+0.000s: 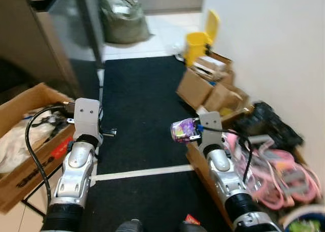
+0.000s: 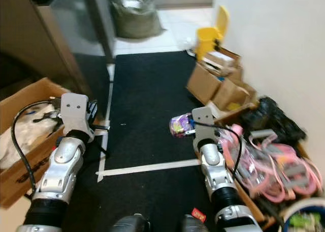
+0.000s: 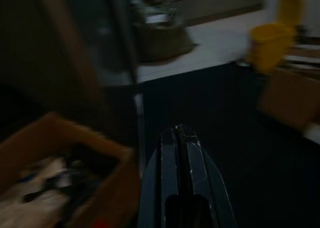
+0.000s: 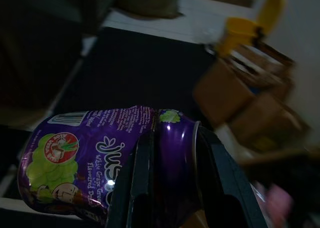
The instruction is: Picking trash to rubbish bin
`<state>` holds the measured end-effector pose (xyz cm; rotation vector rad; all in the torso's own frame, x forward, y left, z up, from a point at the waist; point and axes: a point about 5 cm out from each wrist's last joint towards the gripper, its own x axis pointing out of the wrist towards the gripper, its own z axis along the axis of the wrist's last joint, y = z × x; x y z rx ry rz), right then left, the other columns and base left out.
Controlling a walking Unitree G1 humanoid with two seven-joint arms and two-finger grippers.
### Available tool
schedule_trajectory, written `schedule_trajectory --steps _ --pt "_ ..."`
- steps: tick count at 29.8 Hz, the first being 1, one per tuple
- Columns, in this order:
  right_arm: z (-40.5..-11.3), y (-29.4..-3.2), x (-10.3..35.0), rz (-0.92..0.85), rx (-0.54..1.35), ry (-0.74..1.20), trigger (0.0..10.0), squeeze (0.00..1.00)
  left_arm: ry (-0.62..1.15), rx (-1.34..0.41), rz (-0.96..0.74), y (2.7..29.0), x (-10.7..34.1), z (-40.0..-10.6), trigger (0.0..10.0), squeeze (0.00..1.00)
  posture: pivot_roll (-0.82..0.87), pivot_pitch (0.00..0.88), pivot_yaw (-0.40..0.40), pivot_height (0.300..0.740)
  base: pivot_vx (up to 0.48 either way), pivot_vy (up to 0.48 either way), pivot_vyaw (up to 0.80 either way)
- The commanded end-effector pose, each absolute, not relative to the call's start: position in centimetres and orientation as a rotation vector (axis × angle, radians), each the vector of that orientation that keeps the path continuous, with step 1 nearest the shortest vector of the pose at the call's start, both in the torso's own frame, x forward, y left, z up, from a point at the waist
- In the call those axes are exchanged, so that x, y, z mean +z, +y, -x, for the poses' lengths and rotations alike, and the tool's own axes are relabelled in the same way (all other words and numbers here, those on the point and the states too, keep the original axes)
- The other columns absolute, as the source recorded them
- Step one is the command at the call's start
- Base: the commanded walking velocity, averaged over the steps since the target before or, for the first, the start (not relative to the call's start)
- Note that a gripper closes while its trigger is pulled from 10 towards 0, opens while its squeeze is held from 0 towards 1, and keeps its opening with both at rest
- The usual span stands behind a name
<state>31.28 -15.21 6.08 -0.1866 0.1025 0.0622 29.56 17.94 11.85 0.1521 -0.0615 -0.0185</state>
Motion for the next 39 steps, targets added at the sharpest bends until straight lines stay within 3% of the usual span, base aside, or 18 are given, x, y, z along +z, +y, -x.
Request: schedule_trajectory --steps 1,39 --pt "-31.12 -15.55 5.87 0.184 0.05 0.117 10.0 0.0 -0.041 -0.021 -0.157 17.93 11.49 -29.44 10.0 0.0 0.08 0.043 0.018 0.74 0.334 0.0 0.71" --pt "-30.96 -15.33 5.88 0.176 0.049 0.117 10.0 0.0 -0.036 -0.023 -0.159 17.96 11.53 -29.48 10.0 0.0 0.09 0.046 0.021 0.74 0.328 0.0 0.71"
